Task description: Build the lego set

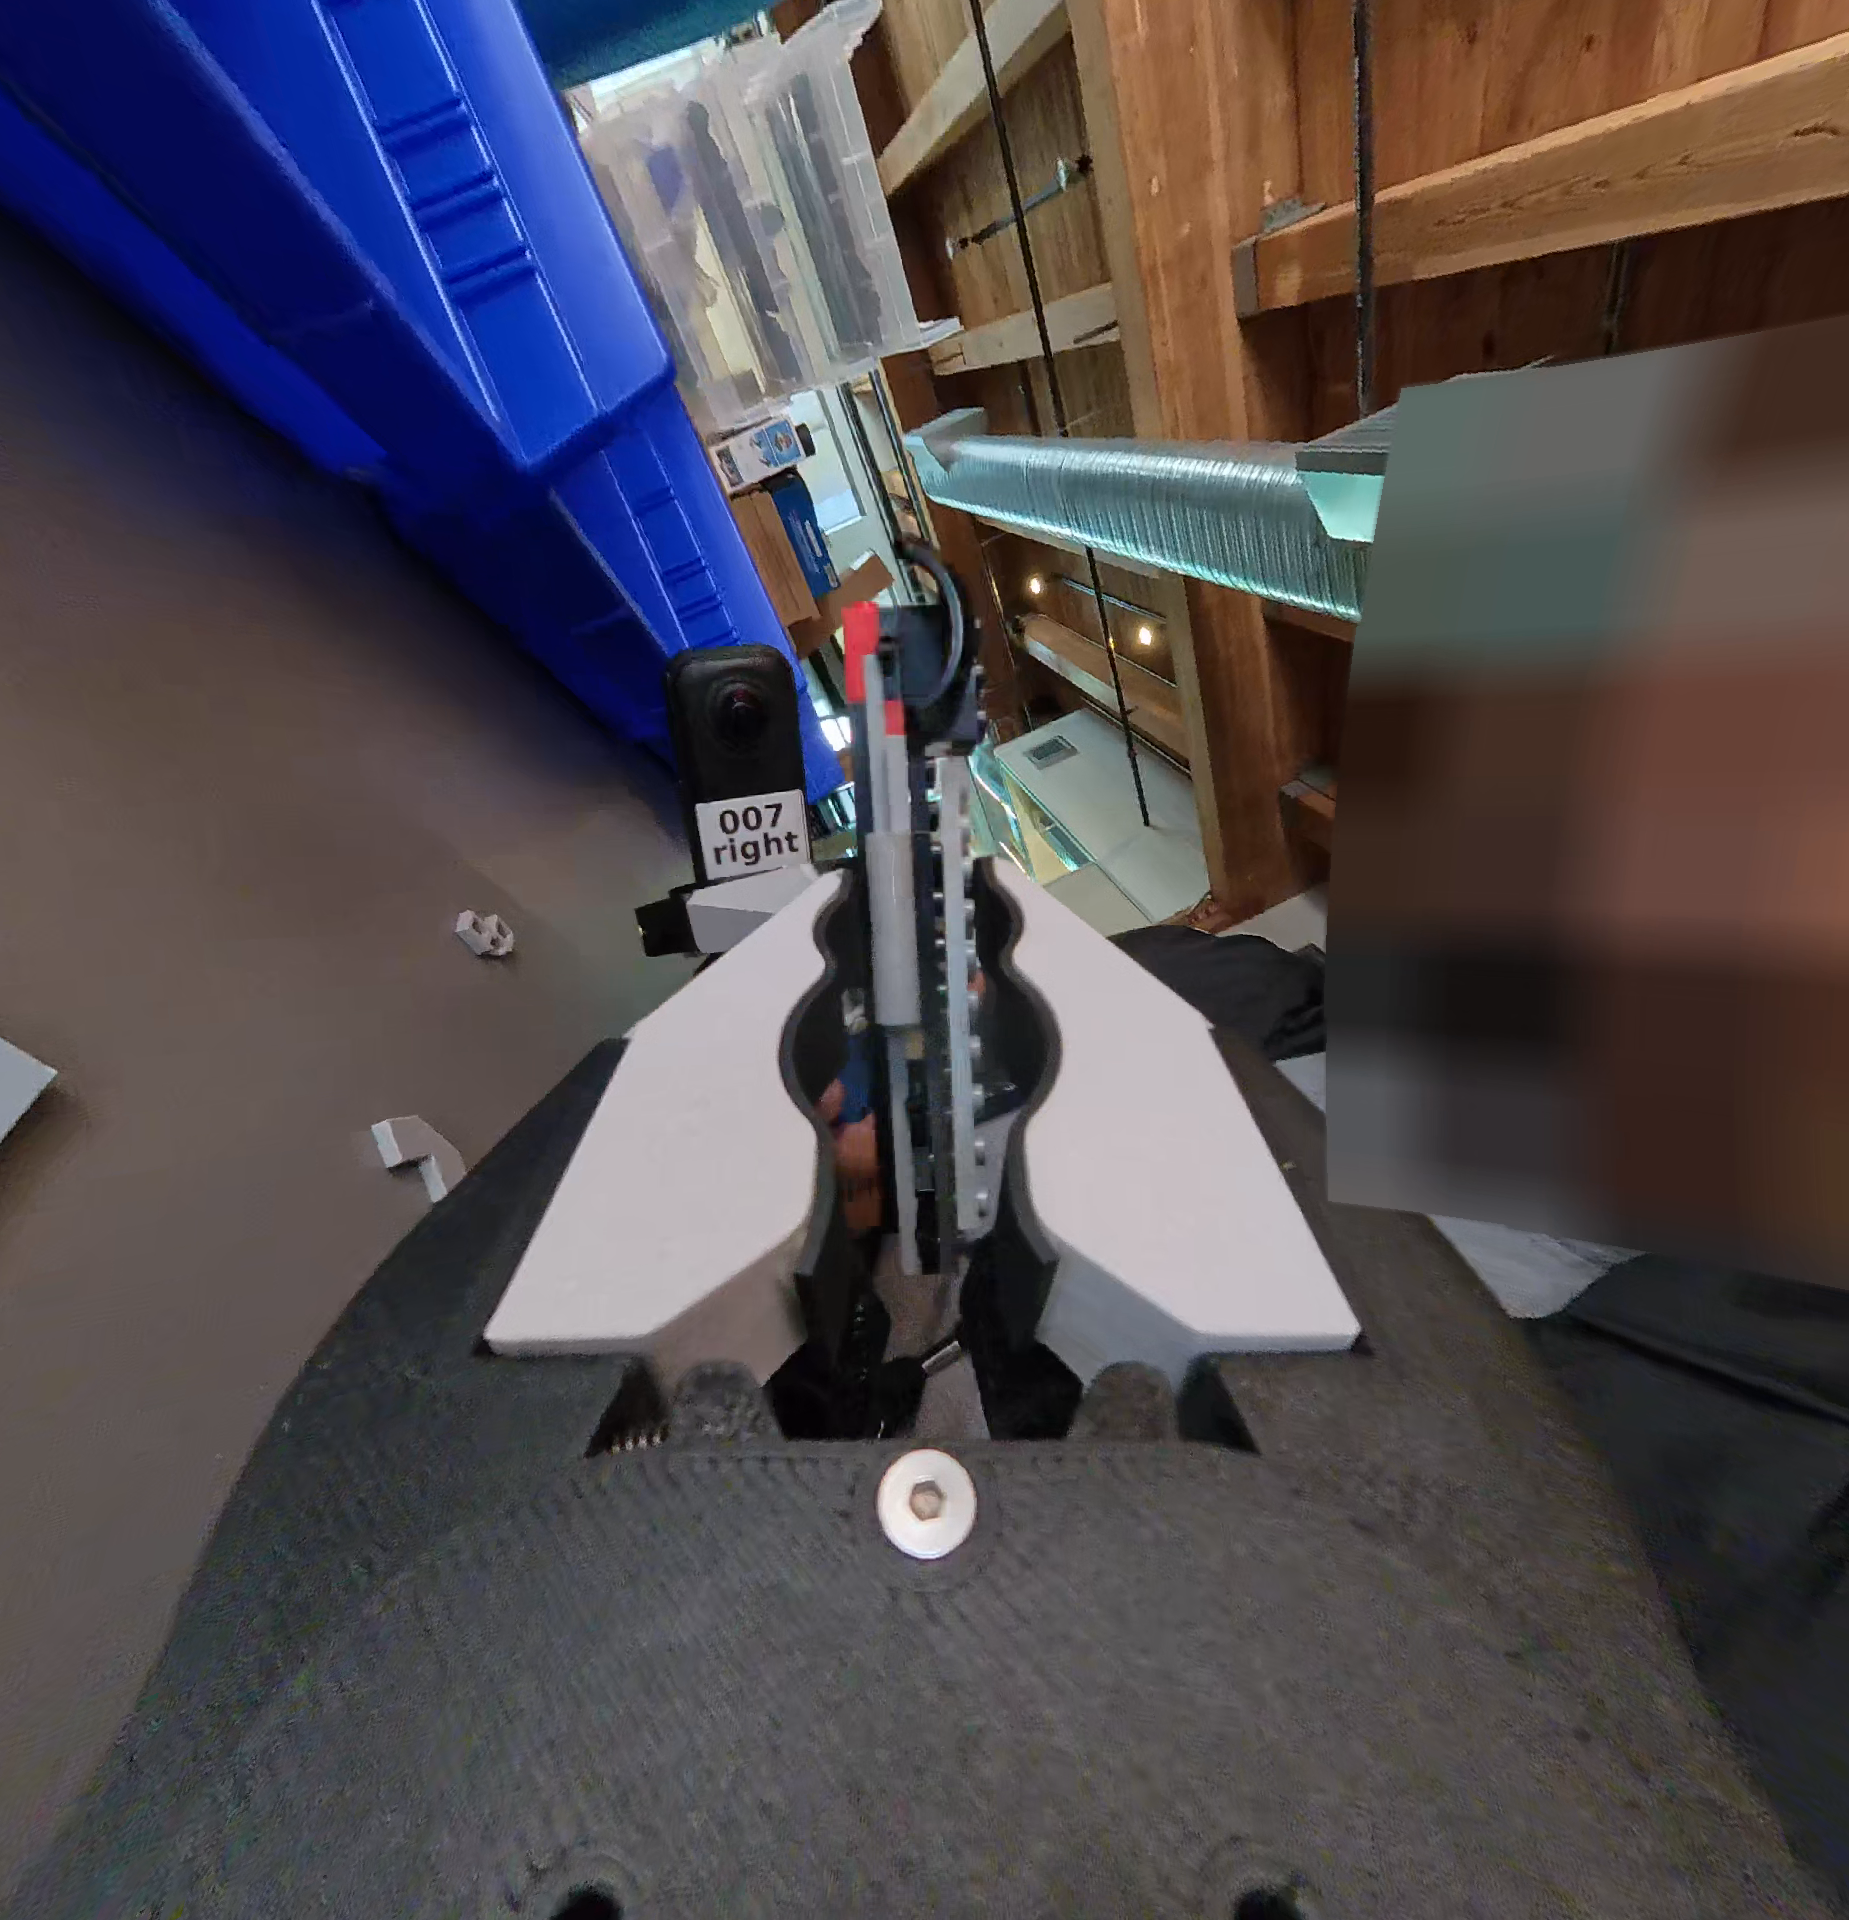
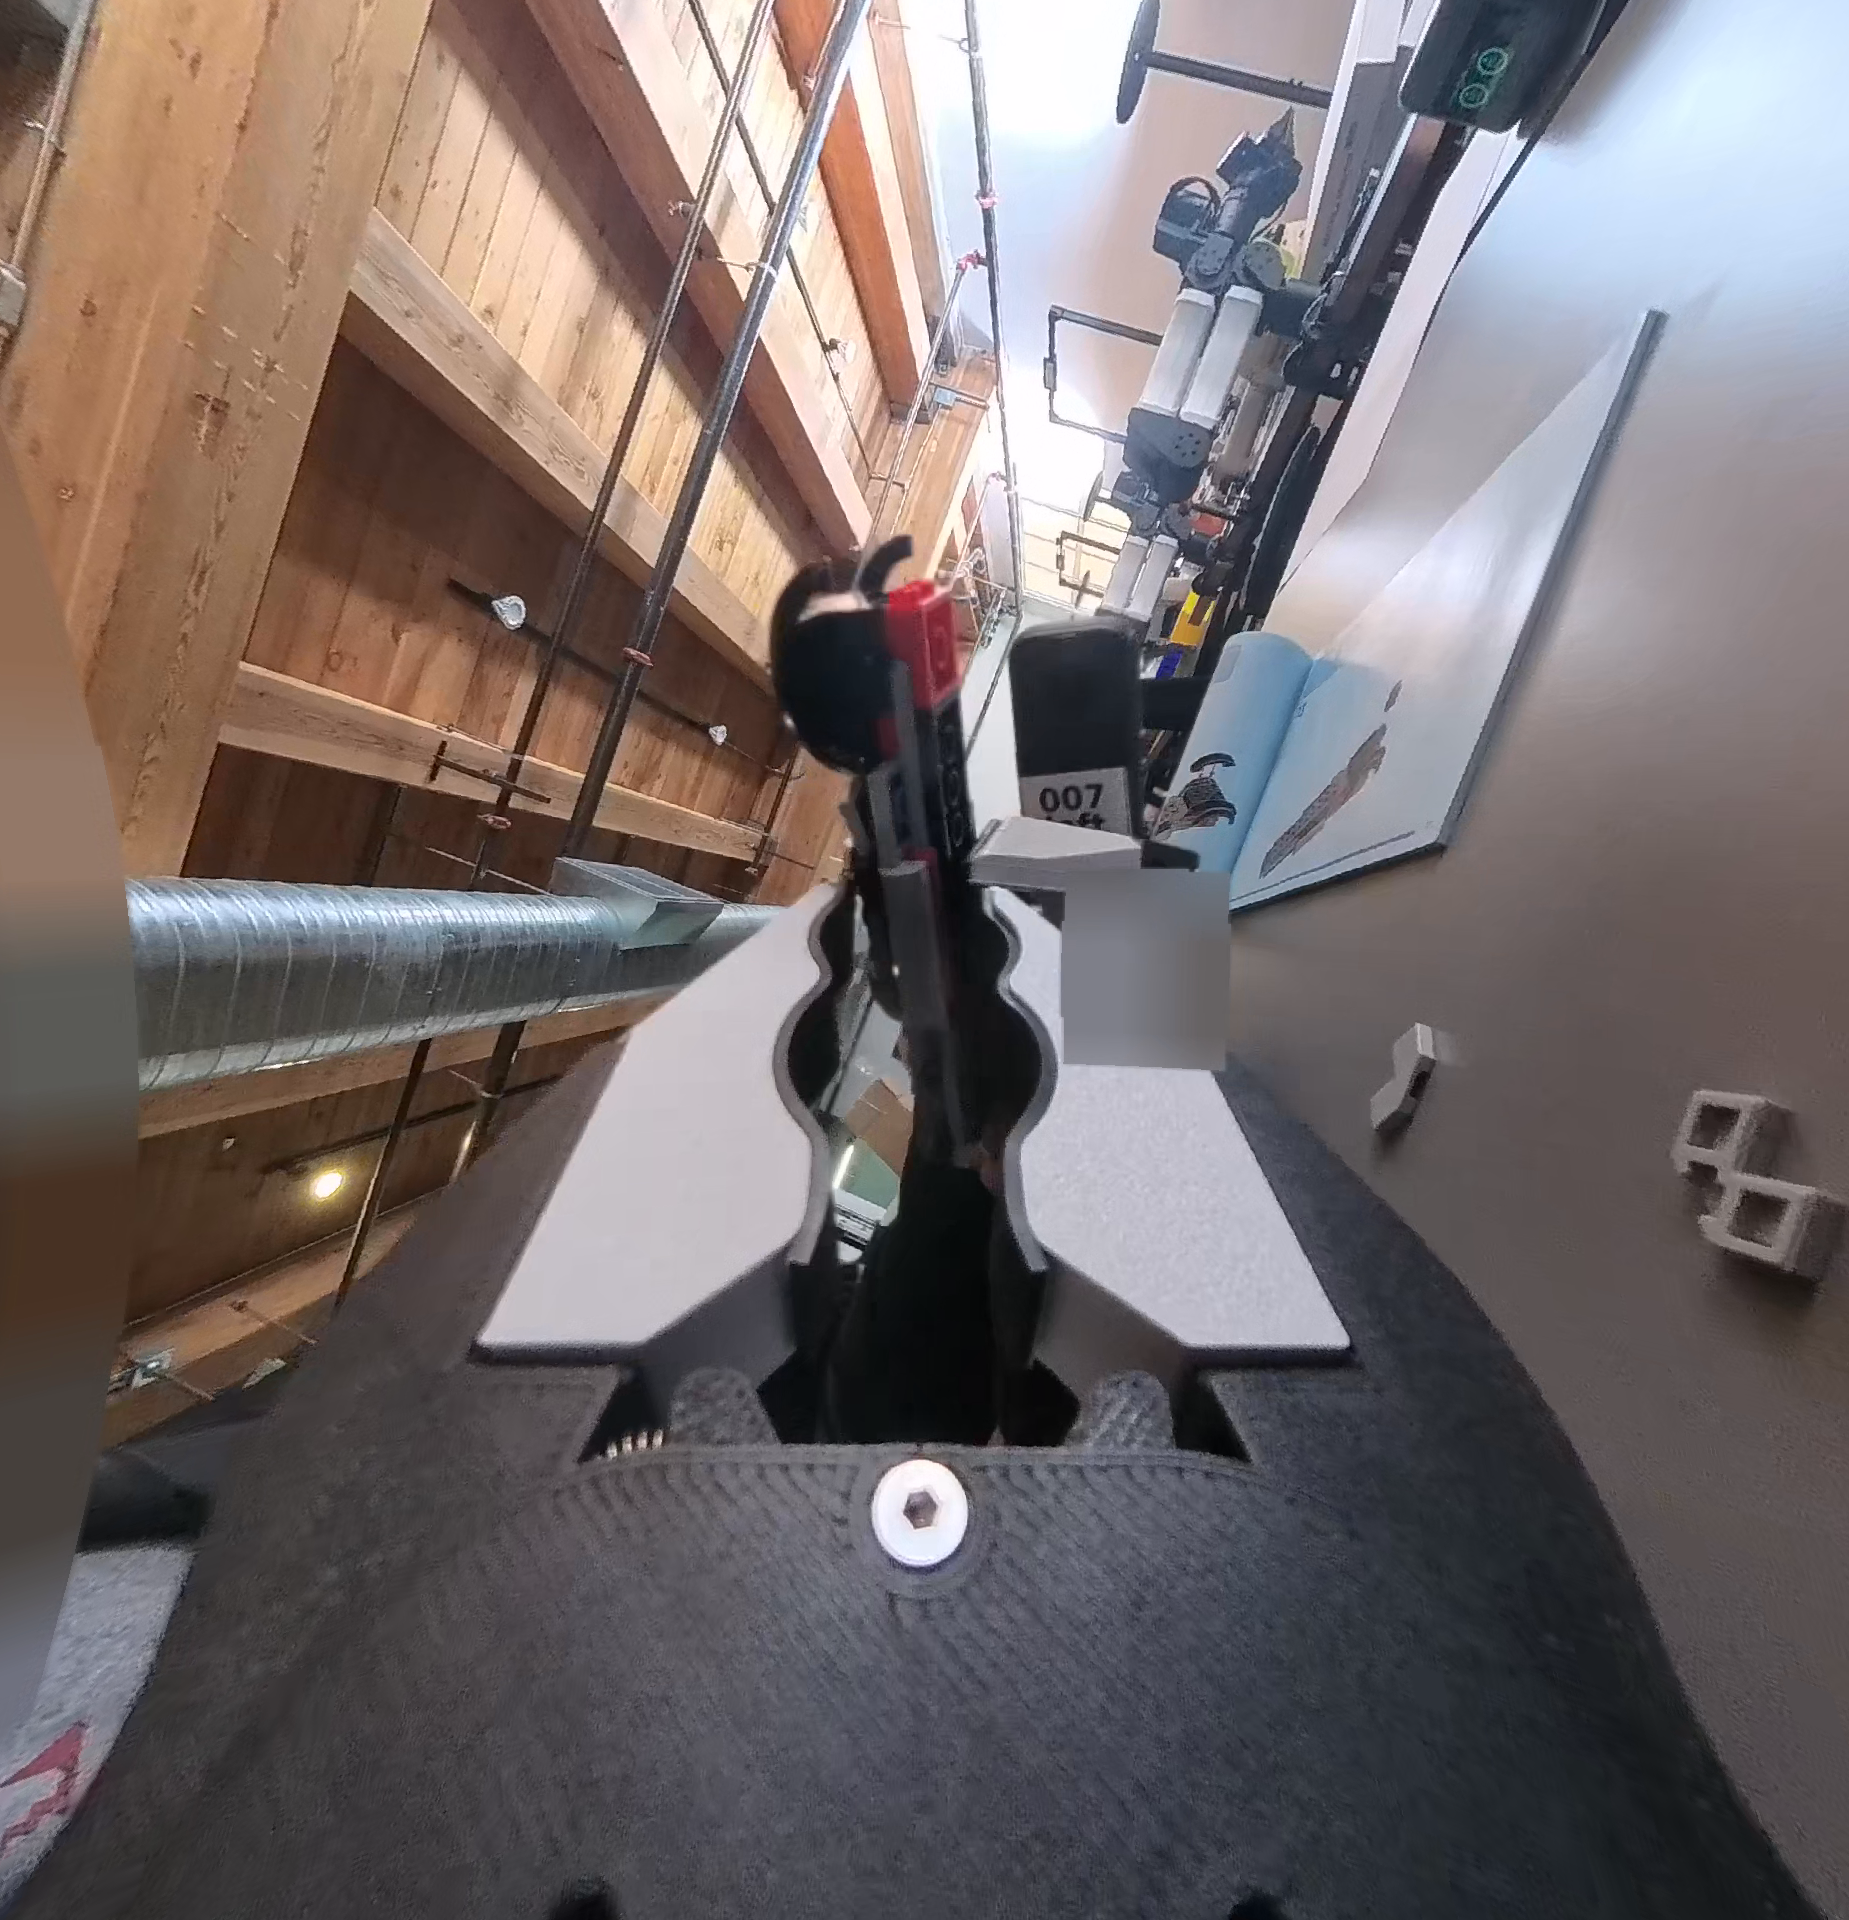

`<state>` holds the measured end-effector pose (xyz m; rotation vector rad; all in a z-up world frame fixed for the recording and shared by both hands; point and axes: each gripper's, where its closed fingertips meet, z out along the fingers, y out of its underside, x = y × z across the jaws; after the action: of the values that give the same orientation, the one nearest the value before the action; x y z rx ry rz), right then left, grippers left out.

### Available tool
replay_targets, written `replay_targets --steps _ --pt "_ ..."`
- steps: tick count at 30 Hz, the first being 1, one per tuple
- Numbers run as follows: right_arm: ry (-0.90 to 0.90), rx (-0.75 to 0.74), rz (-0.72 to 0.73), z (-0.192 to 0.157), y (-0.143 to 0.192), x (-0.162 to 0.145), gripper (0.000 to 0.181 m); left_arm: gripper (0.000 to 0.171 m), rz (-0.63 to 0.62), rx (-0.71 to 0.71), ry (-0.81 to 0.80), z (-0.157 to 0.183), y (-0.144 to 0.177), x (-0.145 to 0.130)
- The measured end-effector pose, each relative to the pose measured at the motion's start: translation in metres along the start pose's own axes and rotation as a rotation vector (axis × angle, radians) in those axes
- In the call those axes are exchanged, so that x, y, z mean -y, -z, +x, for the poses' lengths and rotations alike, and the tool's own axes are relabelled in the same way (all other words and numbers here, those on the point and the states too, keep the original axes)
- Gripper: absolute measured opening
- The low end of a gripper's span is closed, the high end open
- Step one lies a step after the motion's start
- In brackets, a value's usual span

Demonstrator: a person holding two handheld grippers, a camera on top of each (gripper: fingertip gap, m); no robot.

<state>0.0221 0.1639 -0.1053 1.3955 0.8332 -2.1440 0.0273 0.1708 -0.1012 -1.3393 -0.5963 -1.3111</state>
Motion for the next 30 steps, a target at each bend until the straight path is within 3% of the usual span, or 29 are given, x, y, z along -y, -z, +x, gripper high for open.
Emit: replay_targets --steps 14,30 --pt "0.014 -0.023 0.103 0.002 0.005 0.006 0.019 0.022 0.161 0.089 0.058 -0.003 0.0 0.001" --pt "0.046 -0.008 0.147 -0.003 0.007 0.01 0.02 0.021 0.209 0.093 0.116 0.0 -0.005 -0.008"
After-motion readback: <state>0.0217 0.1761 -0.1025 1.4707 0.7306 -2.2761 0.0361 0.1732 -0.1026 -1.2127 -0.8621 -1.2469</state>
